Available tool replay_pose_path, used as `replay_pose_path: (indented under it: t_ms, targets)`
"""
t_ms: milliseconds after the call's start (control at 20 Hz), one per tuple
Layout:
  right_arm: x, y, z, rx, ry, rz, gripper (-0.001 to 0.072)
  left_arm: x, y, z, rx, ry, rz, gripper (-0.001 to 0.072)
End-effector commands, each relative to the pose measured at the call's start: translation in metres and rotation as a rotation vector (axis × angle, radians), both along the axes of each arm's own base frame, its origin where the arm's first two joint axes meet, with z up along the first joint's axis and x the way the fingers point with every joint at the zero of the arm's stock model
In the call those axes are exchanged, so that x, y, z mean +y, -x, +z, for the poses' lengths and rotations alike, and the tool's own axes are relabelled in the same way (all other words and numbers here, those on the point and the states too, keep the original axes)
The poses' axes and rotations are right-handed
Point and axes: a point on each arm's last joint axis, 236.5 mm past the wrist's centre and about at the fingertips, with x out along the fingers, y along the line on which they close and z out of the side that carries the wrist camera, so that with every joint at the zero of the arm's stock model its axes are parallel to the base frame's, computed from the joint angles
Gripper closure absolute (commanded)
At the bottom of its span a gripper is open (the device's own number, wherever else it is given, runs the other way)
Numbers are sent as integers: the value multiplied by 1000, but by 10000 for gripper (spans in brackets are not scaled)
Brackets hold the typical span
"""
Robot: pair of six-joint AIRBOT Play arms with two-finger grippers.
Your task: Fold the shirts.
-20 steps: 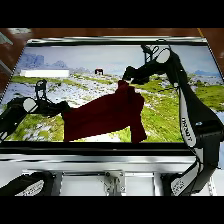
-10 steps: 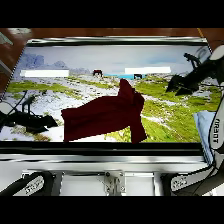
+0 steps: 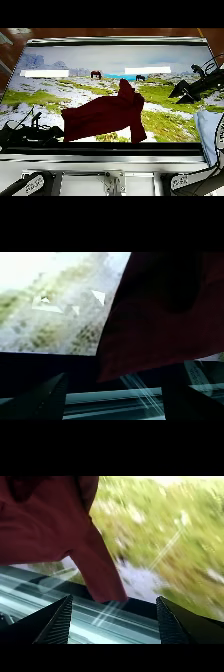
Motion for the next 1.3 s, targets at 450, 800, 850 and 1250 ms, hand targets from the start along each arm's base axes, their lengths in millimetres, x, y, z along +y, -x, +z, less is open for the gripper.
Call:
replay_pose_path:
  t_ms: [450,800,850,1250]
  targets:
    - [20,6,-43,29,247,161,79,-46,-21,-19,-39,40,-17,672]
    - [96,23,-115,24,54,135,79,-51,-29,32,-192,47,-46,672]
    - [106,19,-120,3,20,110,79,-50,-30,37,-205,46,-39,672]
    - [168,14,-154,-45,-7,184,79,-53,-28,43,-212,55,-45,672]
